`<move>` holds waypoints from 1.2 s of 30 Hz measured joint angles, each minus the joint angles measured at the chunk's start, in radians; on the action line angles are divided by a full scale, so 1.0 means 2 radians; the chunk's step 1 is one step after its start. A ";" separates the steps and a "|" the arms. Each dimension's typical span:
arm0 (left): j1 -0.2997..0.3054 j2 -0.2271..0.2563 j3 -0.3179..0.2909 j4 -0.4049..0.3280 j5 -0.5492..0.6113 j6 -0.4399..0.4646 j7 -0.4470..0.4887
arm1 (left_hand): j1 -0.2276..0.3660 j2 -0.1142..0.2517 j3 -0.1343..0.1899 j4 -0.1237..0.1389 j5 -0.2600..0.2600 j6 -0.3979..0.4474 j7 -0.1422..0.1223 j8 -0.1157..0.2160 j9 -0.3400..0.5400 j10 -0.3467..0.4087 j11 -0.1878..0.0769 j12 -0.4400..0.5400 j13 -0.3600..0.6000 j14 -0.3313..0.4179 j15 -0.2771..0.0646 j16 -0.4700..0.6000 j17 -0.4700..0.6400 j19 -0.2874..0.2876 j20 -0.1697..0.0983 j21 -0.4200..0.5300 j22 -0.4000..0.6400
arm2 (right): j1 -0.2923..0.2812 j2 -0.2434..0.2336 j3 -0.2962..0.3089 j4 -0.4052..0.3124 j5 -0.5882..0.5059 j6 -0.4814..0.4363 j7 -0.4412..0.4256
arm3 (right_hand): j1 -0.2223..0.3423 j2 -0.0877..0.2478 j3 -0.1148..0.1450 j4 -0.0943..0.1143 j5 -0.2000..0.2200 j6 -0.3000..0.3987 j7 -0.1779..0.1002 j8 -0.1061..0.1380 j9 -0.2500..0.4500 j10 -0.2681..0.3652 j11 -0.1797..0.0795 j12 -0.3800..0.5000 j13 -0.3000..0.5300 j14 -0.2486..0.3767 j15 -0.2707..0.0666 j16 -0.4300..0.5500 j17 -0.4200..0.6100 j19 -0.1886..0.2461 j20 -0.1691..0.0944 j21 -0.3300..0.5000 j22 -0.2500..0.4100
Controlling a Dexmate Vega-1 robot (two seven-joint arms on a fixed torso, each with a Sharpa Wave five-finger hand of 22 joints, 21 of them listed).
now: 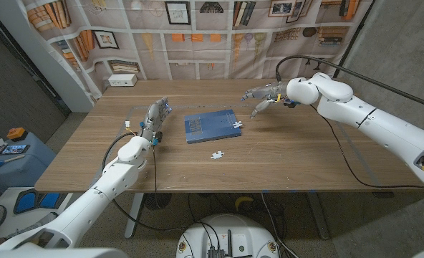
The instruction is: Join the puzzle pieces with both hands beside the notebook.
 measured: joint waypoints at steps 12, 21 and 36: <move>0.003 0.001 -0.001 -0.003 0.000 0.000 0.003 | 0.000 0.000 0.002 -0.002 0.000 0.000 0.000 0.000 0.000 0.000 0.000 0.000 0.000 0.004 0.000 0.000 0.000 0.004 0.004 0.000 0.000 | 0.005 0.012 -0.013 0.009 -0.025 0.004 0.011 | 0.000 0.000 0.001 0.001 0.000 0.002 0.002 0.003 0.001 0.000 0.000 0.000 0.000 0.001 0.001 0.000 0.002 -0.003 -0.004 -0.002 0.000; 0.003 0.000 -0.001 -0.002 -0.001 0.000 0.002 | -0.002 -0.002 0.004 0.000 0.000 0.000 0.000 0.000 0.000 0.000 0.000 0.000 0.000 0.004 0.000 0.000 0.000 0.006 0.002 0.000 0.000 | 0.006 0.019 -0.023 0.015 -0.053 0.003 0.014 | 0.000 0.000 0.003 0.003 0.003 0.016 0.004 0.011 0.002 0.000 0.000 0.006 0.000 0.001 0.001 0.004 0.002 0.017 -0.013 0.004 0.000; 0.002 -0.004 0.000 0.004 -0.003 -0.001 0.000 | -0.002 -0.002 0.004 0.000 0.000 0.000 0.000 0.000 0.000 0.000 0.000 0.000 0.000 0.005 -0.002 0.000 0.000 0.006 0.002 0.000 0.000 | 0.006 0.039 -0.038 0.024 -0.082 -0.018 0.022 | 0.003 -0.003 0.003 0.003 0.007 0.031 -0.004 0.021 0.005 0.000 0.000 0.006 0.000 0.003 -0.005 0.012 0.005 0.038 -0.020 0.008 0.000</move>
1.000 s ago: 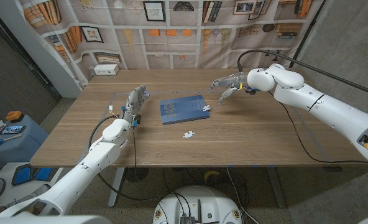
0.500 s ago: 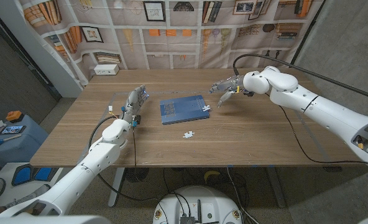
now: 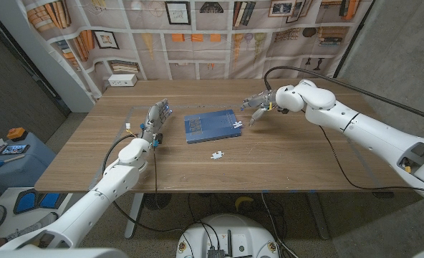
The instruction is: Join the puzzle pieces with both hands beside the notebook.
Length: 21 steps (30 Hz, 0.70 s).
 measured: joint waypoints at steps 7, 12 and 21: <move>0.002 -0.001 0.000 0.000 -0.001 -0.002 0.000 | 0.000 0.000 0.000 0.000 0.000 0.000 0.000 0.000 0.000 0.000 0.000 0.000 0.000 0.000 0.000 0.000 0.000 0.000 0.000 0.000 0.000 | 0.001 0.009 -0.007 0.003 -0.006 -0.012 0.010 | 0.006 -0.006 0.000 0.000 0.000 0.007 0.002 0.005 0.000 0.000 0.000 0.004 0.000 0.001 -0.001 0.000 0.000 0.001 -0.001 0.000 0.000; 0.003 -0.001 0.000 0.000 -0.002 -0.003 0.000 | 0.000 0.000 0.000 0.000 0.000 0.000 0.000 0.000 0.000 0.000 0.000 0.000 0.000 0.000 0.000 0.000 0.000 0.000 0.000 0.000 0.000 | 0.002 0.014 -0.012 0.004 -0.009 -0.017 0.013 | 0.011 -0.001 0.001 0.001 0.000 0.012 0.002 0.009 0.002 0.000 0.000 0.004 0.000 0.001 -0.001 0.000 0.000 0.001 -0.001 0.000 0.000; 0.007 -0.001 -0.001 0.000 -0.004 -0.004 0.001 | -0.004 -0.001 0.002 -0.002 0.000 0.002 -0.002 0.000 0.000 0.003 -0.003 0.000 0.000 0.003 0.003 0.000 0.000 0.000 0.000 0.000 0.000 | 0.006 0.023 -0.021 0.008 -0.016 -0.029 0.019 | 0.011 -0.001 0.004 -0.001 0.000 0.023 0.000 0.011 0.002 0.004 -0.004 0.004 0.000 0.001 -0.001 0.000 0.000 0.005 -0.001 0.000 0.000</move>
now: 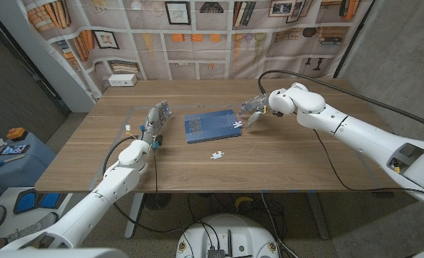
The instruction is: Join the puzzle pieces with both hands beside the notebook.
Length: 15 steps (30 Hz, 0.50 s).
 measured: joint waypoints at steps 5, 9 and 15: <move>0.002 0.000 -0.001 -0.001 -0.001 0.000 0.000 | 0.000 0.000 0.000 0.000 0.000 0.000 0.000 0.000 0.000 0.000 0.000 0.000 0.000 0.000 0.000 0.000 0.000 0.000 0.000 0.000 0.000 | 0.002 0.005 -0.006 0.002 -0.006 -0.006 0.003 | 0.000 0.000 0.001 0.001 0.000 0.009 -0.002 0.007 0.000 0.002 -0.002 0.000 0.000 0.000 0.000 0.000 0.000 0.001 -0.001 0.000 0.000; 0.003 0.000 -0.001 -0.001 -0.001 -0.001 0.000 | 0.000 0.000 0.000 0.000 0.000 0.000 0.000 0.000 0.000 0.000 0.000 0.000 0.000 0.000 0.000 0.000 0.000 0.000 0.000 0.000 0.000 | 0.004 0.009 -0.009 0.003 -0.011 -0.011 0.004 | 0.000 0.000 0.001 0.001 0.000 0.021 -0.001 0.013 0.000 0.002 -0.002 0.000 0.000 0.002 -0.002 0.003 0.000 0.003 -0.003 0.000 0.000; 0.004 0.000 -0.001 -0.001 -0.002 -0.002 0.001 | 0.000 0.000 0.000 0.000 0.000 0.000 0.000 0.000 0.000 0.000 0.000 0.000 0.000 0.000 0.000 0.000 0.000 0.002 -0.002 0.000 0.000 | 0.004 0.012 -0.013 0.002 -0.016 -0.018 0.005 | 0.005 0.005 0.001 0.001 0.002 0.043 -0.005 0.020 0.000 0.014 -0.007 0.004 0.000 0.006 -0.006 0.004 0.002 0.006 -0.003 0.000 0.000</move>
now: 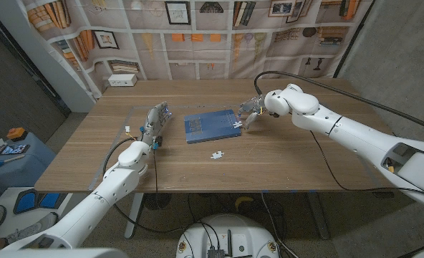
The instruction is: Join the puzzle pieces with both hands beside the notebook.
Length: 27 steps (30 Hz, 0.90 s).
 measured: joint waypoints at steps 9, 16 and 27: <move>0.001 0.000 0.000 0.001 -0.002 -0.001 -0.002 | 0.000 0.000 0.000 0.000 0.000 0.000 0.000 0.000 0.000 0.000 0.000 0.000 0.000 0.000 0.000 0.000 0.000 0.000 0.000 0.000 0.000 | -0.001 0.004 -0.002 -0.007 -0.006 -0.007 -0.007 | 0.000 0.000 0.003 -0.003 0.000 0.020 -0.005 0.009 -0.001 0.008 -0.002 0.000 0.000 0.005 -0.005 0.003 0.000 0.006 -0.003 0.000 0.000; 0.002 0.000 -0.001 0.002 -0.003 -0.001 -0.003 | 0.000 0.000 0.000 0.000 0.000 0.000 0.000 0.000 0.000 0.000 0.000 0.000 0.000 0.000 0.000 0.000 0.000 0.000 0.000 0.000 0.000 | -0.005 0.005 -0.002 -0.009 -0.005 -0.012 -0.014 | 0.012 0.001 0.005 -0.005 -0.003 0.039 -0.012 0.020 -0.001 0.019 -0.002 0.004 0.000 0.013 -0.010 0.004 -0.001 0.018 -0.007 0.000 0.000; 0.002 0.001 -0.001 0.004 -0.006 -0.001 -0.006 | 0.000 0.000 0.004 0.000 0.000 0.000 0.000 0.000 0.000 0.000 0.000 0.000 0.000 0.000 0.000 0.000 0.000 0.003 0.003 0.000 0.000 | -0.009 0.007 -0.001 -0.009 -0.003 -0.018 -0.027 | 0.034 -0.001 0.011 -0.007 -0.014 0.073 -0.022 0.035 -0.006 0.035 -0.014 0.004 -0.001 0.027 -0.017 0.008 -0.001 0.032 -0.014 0.000 0.000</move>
